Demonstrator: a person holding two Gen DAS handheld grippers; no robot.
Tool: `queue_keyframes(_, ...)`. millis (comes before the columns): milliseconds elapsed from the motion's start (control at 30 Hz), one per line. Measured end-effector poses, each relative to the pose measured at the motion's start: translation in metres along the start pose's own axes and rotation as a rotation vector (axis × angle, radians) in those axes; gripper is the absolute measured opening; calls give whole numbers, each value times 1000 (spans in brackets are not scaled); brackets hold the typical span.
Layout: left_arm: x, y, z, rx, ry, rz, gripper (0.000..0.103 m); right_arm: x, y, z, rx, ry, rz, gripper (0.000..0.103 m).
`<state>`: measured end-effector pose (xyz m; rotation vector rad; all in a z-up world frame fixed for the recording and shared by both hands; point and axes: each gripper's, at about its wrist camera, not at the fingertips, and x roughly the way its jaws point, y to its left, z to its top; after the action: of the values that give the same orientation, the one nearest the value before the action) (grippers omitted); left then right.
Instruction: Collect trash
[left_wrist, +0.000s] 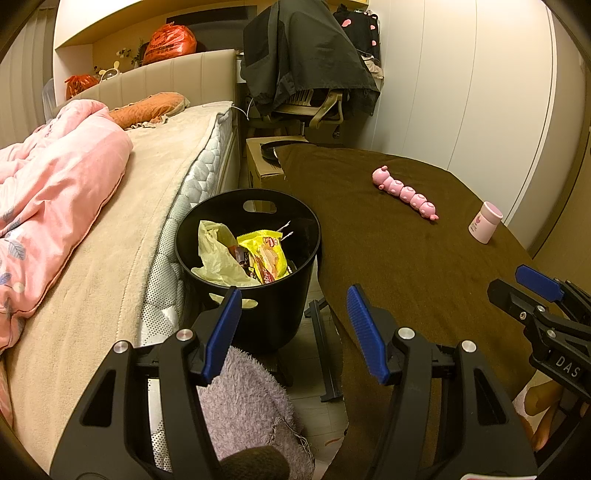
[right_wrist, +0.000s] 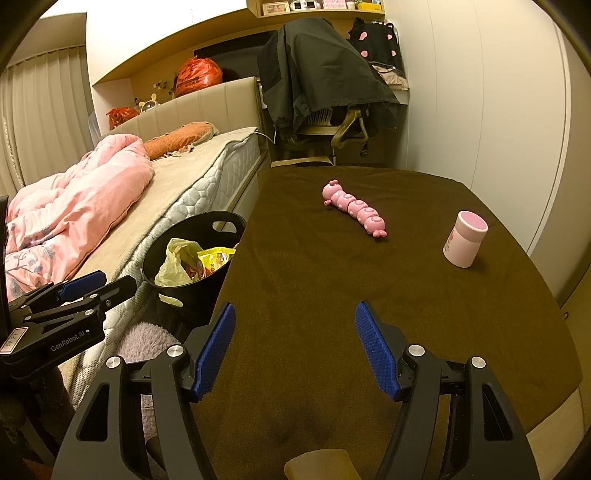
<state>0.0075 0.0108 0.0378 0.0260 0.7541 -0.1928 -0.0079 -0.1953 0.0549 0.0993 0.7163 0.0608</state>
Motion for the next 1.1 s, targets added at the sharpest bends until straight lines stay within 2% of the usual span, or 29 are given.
queue_keyframes(1100, 1, 0, 2, 18, 1, -25, 57, 6, 8, -4, -9, 17, 3, 63)
